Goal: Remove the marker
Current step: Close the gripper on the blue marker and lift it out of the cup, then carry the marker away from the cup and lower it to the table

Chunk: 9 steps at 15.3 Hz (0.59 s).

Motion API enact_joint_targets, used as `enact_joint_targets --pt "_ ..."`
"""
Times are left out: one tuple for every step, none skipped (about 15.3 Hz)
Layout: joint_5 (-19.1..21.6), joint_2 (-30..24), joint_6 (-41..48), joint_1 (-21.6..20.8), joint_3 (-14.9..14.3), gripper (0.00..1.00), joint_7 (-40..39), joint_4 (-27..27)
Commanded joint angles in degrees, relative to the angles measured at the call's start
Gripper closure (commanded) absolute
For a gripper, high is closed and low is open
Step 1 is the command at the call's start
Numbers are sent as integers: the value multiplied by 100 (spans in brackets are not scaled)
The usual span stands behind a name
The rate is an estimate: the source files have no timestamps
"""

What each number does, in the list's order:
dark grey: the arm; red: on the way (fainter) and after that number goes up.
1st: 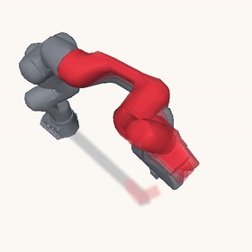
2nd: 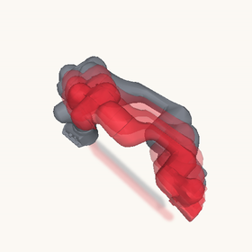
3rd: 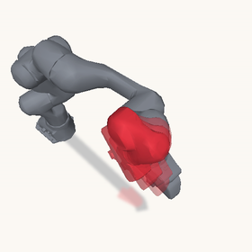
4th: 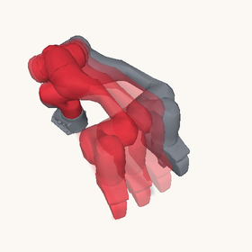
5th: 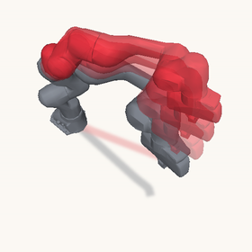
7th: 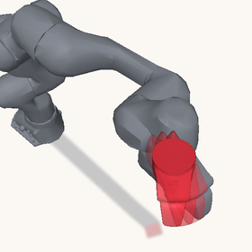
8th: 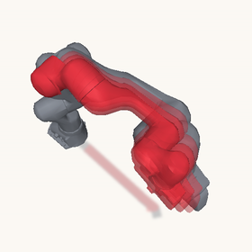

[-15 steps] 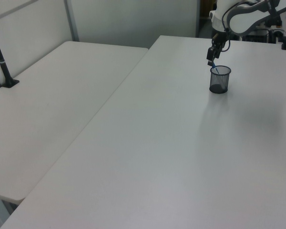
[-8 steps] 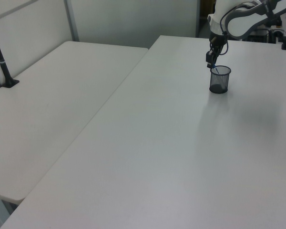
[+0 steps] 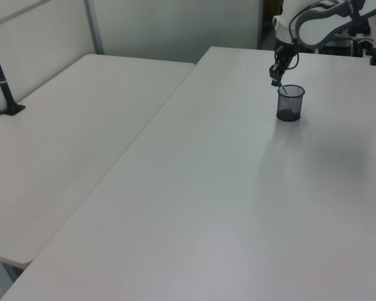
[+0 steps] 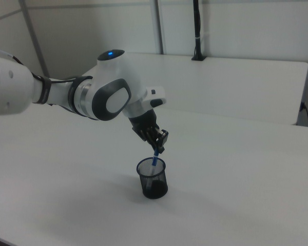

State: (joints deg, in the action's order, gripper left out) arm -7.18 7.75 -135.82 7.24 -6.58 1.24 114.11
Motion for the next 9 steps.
enact_joint_targets --pt "85 -449 536 -38 -1 95 8 -178" --pt "85 -520 722 -38 8 95 -1 -310" --pt "85 -599 880 -38 8 95 -10 -398" --pt "85 -712 1047 -38 17 95 -10 -503" --pt "85 -757 1162 -47 34 95 -10 -565" --pt "85 -801 1267 -47 69 96 -10 -661" --pt "85 -819 1381 -47 104 99 -10 -758" --pt "94 -828 1530 -47 148 99 7 -820" --pt "120 -845 1645 -47 253 99 34 -838"
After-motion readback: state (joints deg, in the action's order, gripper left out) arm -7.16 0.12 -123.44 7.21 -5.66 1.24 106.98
